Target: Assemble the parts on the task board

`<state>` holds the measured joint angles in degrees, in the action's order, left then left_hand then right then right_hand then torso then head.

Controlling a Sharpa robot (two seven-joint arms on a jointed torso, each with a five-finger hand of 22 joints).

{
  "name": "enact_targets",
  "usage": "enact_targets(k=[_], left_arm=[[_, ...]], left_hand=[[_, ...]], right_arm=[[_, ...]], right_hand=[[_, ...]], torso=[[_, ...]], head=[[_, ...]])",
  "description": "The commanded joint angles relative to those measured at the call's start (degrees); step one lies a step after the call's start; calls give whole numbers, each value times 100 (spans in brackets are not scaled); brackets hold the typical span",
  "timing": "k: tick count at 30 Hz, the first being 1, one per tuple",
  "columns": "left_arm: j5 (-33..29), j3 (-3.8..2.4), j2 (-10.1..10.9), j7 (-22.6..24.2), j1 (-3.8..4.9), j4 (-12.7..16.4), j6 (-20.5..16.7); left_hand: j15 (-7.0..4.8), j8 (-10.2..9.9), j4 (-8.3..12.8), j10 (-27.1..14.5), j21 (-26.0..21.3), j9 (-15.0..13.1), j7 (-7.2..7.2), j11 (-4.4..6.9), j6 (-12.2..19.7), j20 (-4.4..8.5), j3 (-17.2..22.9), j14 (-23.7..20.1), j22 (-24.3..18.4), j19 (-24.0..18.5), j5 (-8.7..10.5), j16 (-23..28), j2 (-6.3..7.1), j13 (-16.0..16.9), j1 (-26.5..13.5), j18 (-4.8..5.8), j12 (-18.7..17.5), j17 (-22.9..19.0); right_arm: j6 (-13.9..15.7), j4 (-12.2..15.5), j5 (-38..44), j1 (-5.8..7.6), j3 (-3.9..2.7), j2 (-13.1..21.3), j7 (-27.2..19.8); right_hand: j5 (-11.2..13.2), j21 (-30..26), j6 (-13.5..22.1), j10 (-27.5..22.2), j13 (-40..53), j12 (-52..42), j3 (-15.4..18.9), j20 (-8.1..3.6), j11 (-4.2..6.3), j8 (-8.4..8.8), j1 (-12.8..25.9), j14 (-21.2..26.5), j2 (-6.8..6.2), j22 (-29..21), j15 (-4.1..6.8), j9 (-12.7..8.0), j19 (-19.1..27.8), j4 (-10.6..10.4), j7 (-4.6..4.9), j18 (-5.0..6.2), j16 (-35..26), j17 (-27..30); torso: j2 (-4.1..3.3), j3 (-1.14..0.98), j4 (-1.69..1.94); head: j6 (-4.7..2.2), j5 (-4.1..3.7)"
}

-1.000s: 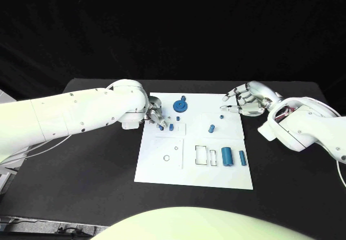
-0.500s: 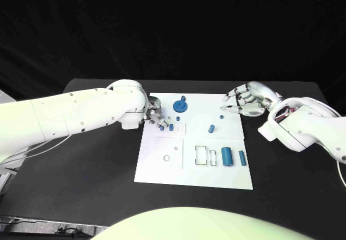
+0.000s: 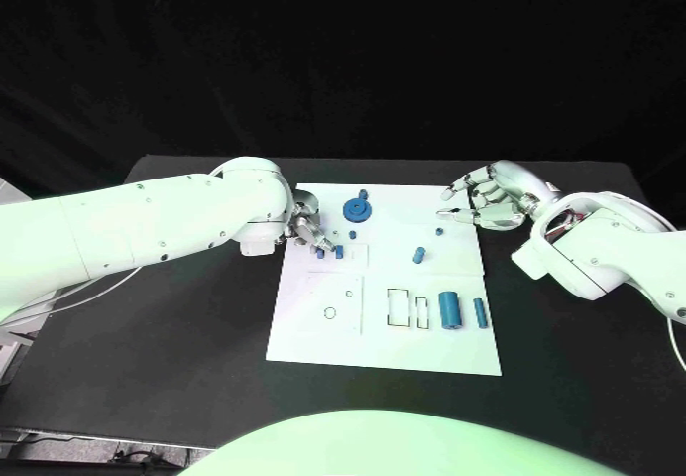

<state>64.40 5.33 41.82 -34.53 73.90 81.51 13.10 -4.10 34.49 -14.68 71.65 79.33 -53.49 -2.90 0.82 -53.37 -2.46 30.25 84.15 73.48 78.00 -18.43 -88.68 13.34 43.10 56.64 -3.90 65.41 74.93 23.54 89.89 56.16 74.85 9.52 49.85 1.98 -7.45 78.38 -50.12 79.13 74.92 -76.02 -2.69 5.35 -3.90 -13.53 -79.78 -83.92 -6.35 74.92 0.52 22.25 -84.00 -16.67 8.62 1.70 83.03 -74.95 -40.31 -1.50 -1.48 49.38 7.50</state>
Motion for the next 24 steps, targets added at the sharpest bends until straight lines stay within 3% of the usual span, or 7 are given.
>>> enact_targets(k=[1,4,10,24], left_arm=[[-11,41,24,-56,-85,9,63],[-86,-5,64,-41,-84,63,-54],[-336,-155,138,9,-77,169,-264],[-673,-325,305,42,-62,246,-338]], left_hand=[[23,-144,-12,-25,-35,6,-35,-4,81,-13,-48,490,-10,-37,8,19,-15,3,89,-37,-19,1246],[30,-194,-59,-63,-65,29,-56,-18,154,-15,-107,475,-51,-67,-5,44,-44,-47,186,-47,-49,1204],[47,-223,-109,-127,-114,45,-79,-39,197,-23,-160,447,-117,-119,-14,85,-68,-120,260,-63,-94,1134],[74,-247,-206,-143,-119,73,-110,-69,204,-46,-430,449,-112,-116,15,82,-43,-103,166,-62,-71,1140]], right_arm=[[-25,2,53,-4,0,-5,-62],[-22,-3,53,-5,0,-8,-65],[-16,-15,51,-11,0,-18,-71],[-12,-40,43,-33,0,-35,-75]], right_hand=[[-35,-19,50,-59,349,23,48,6,0,-23,13,-305,-42,828,-4,-9,-128,0,9,93,-29,-286],[-39,-35,64,-67,343,30,56,7,-3,-19,26,-300,-44,820,-6,-12,-121,0,12,95,-40,-270],[-39,-35,64,-67,343,30,56,7,-3,-19,26,-300,-44,820,-6,-12,-121,0,12,95,-40,-270],[-39,-35,64,-67,343,30,56,7,-3,-19,26,-300,-44,820,-6,-12,-121,0,12,95,-40,-270]], torso=[[-4,3,-5],[-4,5,-4],[5,-5,3],[3,-7,0]], head=[[-14,-12],[-26,-11],[-33,-8],[-50,-10]])
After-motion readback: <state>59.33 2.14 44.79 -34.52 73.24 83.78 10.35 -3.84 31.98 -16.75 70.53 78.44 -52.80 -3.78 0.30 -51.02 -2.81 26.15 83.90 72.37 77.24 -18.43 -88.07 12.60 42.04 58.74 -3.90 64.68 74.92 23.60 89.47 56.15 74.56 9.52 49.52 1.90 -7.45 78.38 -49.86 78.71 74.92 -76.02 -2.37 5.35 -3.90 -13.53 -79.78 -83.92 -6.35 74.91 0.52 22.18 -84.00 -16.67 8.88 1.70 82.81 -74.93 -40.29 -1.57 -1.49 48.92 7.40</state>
